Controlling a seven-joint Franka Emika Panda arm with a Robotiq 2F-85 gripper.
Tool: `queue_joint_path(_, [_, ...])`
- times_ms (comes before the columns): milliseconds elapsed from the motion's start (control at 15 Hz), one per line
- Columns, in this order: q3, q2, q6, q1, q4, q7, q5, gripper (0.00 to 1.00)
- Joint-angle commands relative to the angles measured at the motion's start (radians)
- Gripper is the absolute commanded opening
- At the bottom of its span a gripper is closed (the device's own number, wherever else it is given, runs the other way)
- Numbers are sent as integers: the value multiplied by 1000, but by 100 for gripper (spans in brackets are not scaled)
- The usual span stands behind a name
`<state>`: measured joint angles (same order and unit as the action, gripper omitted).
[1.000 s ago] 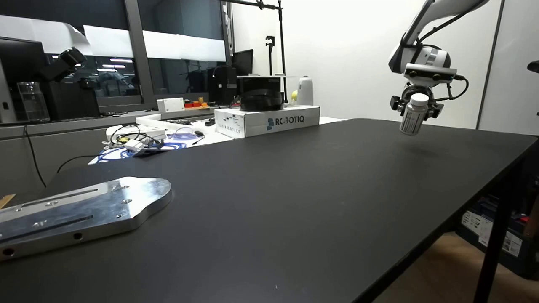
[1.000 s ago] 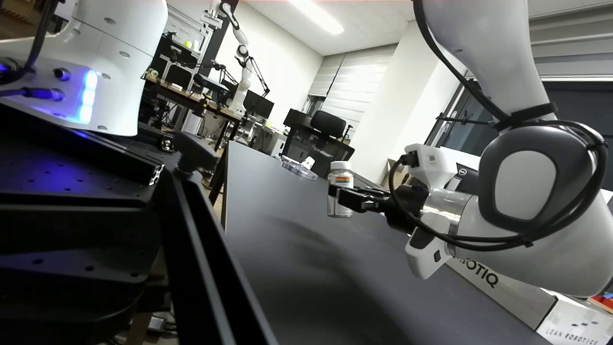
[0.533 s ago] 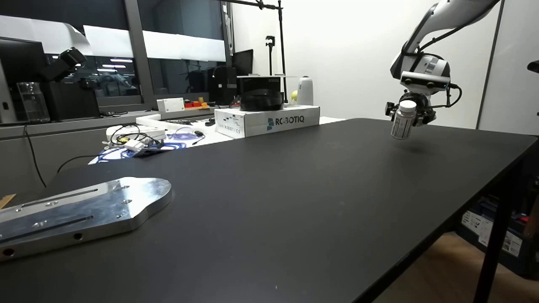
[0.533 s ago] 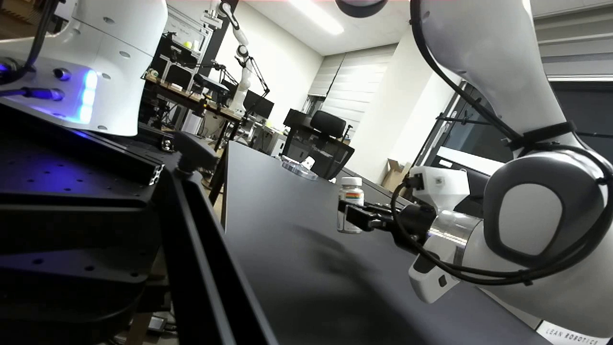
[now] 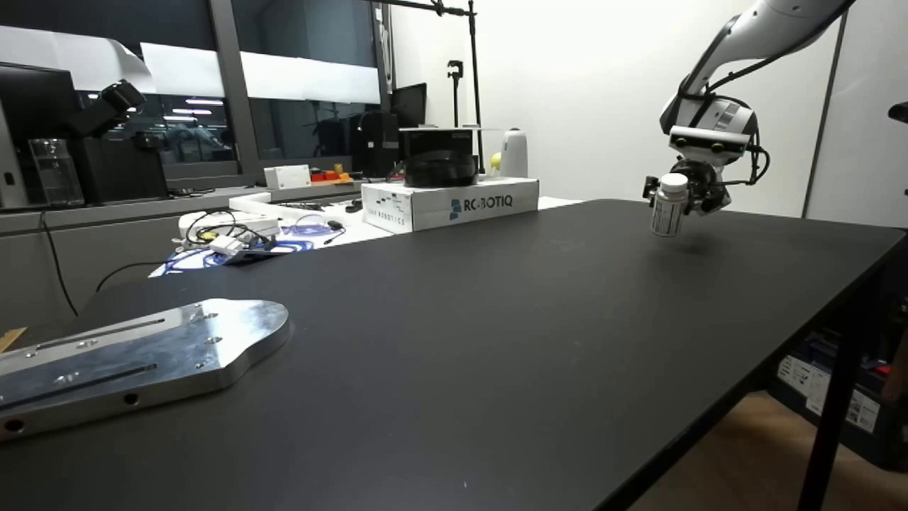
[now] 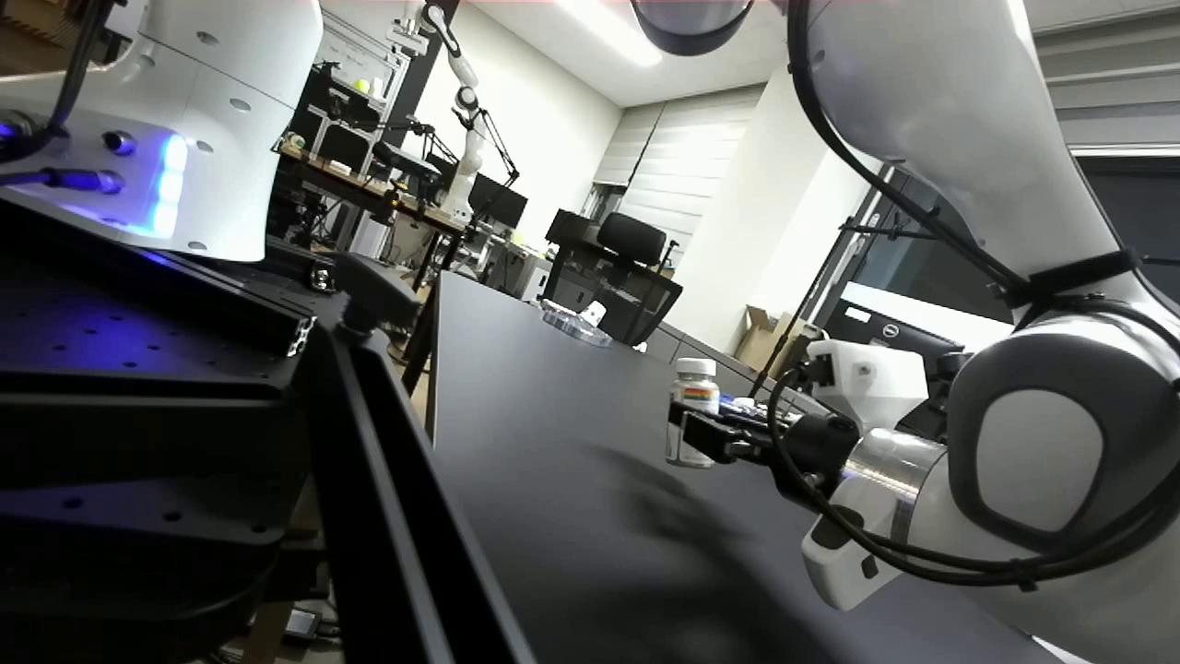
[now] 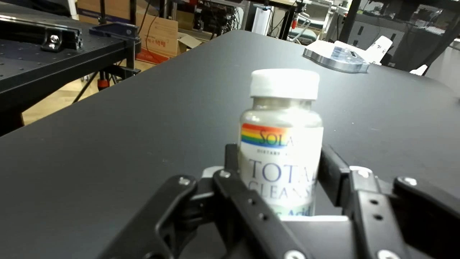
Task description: Place the bottle on the table upright
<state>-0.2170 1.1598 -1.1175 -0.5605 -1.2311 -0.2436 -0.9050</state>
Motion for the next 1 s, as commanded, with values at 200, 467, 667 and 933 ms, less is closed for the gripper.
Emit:
queue_joint_path(200, [12,84,50,-41,141,-138,-56,31])
queue_joint_path(467, [16,116,38,-56,185,-184,-83,31])
queue_joint_path(667, [19,133,34,-65,210,-209,-96,31])
queue_joint_path(933, [14,161,36,-71,252,-234,-115,31])
